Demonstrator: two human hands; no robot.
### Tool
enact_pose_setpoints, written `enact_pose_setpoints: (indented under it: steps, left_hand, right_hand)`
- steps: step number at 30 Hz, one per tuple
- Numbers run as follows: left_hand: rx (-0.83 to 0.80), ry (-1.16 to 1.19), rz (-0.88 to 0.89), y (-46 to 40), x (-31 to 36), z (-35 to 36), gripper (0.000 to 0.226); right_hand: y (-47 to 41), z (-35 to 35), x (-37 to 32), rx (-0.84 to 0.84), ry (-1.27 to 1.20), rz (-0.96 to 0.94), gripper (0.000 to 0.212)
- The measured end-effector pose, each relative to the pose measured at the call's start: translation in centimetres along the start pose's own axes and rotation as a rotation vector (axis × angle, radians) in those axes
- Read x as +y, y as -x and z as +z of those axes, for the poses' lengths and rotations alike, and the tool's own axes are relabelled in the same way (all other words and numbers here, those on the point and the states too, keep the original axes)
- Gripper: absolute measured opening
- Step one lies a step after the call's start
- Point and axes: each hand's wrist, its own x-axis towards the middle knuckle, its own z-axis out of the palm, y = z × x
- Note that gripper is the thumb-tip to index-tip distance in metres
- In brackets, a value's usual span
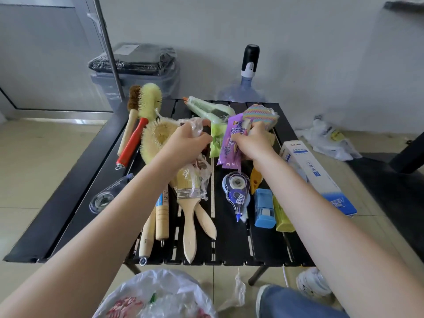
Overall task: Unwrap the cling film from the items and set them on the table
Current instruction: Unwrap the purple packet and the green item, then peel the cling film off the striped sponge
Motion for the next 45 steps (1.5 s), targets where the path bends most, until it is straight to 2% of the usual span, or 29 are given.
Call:
enact_pose_setpoints:
  steps: [3,6,8,11,12,14,17,19,21,22,25,27,29,31,33,36,38,40,42,43,45]
  left_hand:
    - [0.012,0.052,-0.020,0.0,-0.7,-0.4,0.051]
    - [-0.008,0.092,-0.024,0.7,-0.8,-0.7,0.047]
    - [-0.038,0.135,-0.027,1.6,-0.6,-0.9,0.041]
    - [-0.068,0.298,-0.044,3.5,0.1,-1.6,0.027]
    - [-0.081,0.362,-0.047,4.3,0.4,-1.8,0.025]
    - [-0.124,0.479,0.005,5.8,0.9,-2.3,0.026]
    - [-0.190,0.676,0.081,9.0,1.5,-2.9,0.045]
    - [-0.186,0.704,0.117,10.9,1.4,-3.3,0.051]
    - [-0.159,0.692,0.111,12.8,1.2,-3.8,0.056]
    - [-0.136,0.653,0.102,13.7,0.9,-4.1,0.055]
    - [-0.062,0.447,0.066,16.5,-0.3,-4.8,0.042]
    - [-0.060,0.276,0.124,18.5,-1.2,-5.1,0.032]
    - [-0.048,0.158,0.199,20.1,-2.3,-5.1,0.024]
    - [0.009,0.074,0.201,21.2,-3.6,-4.9,0.036]
    - [0.095,-0.095,0.206,22.0,-5.2,-4.8,0.038]
    - [0.143,-0.154,0.230,23.0,-6.8,-4.6,0.019]
    - [0.046,-0.170,0.236,23.5,-7.7,-4.7,0.022]
    - [-0.177,-0.108,0.208,24.3,-8.7,-5.5,0.028]
    - [-0.399,-0.036,0.135,24.9,-10.0,-6.5,0.044]
    - [-0.433,-0.047,0.111,25.2,-10.9,-6.7,0.048]
    - [-0.364,-0.118,0.102,25.2,-12.4,-6.8,0.046]
  right_hand:
    - [0.3,0.6,0.4,-0.042,0.089,0.010,0.048]
    - [1.1,0.3,-0.1,-0.124,0.239,-0.030,0.018]
    - [2.1,-0.1,-0.6,-0.141,0.314,-0.077,0.033]
    - [4.4,-0.8,-1.7,-0.082,0.382,-0.223,0.023]
    - [5.5,-0.9,-2.2,-0.063,0.336,-0.268,0.019]
    - [8.5,-1.1,-3.5,-0.105,0.151,-0.287,0.032]
    - [13.7,-1.1,-4.9,-0.412,-0.146,-0.199,0.046]
    - [16.8,-0.8,-4.8,-0.620,-0.243,-0.117,0.052]
    - [19.2,-0.4,-4.2,-0.684,-0.229,-0.095,0.069]
    - [20.1,-0.3,-4.0,-0.684,-0.257,-0.097,0.070]
    - [22.1,0.0,-3.3,-0.604,-0.423,-0.081,0.050]
    - [23.1,0.2,-2.8,-0.522,-0.502,-0.019,0.036]
    - [23.9,0.4,-2.3,-0.514,-0.593,0.057,0.027]
    - [24.9,0.6,-1.9,-0.529,-0.676,0.144,0.029]
    - [26.1,0.9,-1.4,-0.562,-0.609,0.108,0.025]
    - [28.1,1.8,-0.3,-0.535,-0.308,-0.080,0.014]
    - [28.7,2.6,0.5,-0.491,-0.176,-0.120,0.018]
    - [28.8,3.4,1.6,-0.483,-0.122,-0.112,0.016]
    - [28.6,4.1,3.3,-0.435,-0.031,-0.141,0.009]
    - [28.5,4.5,4.3,-0.405,0.028,-0.167,0.010]
    - [28.5,5.7,6.1,-0.385,0.125,-0.227,0.009]
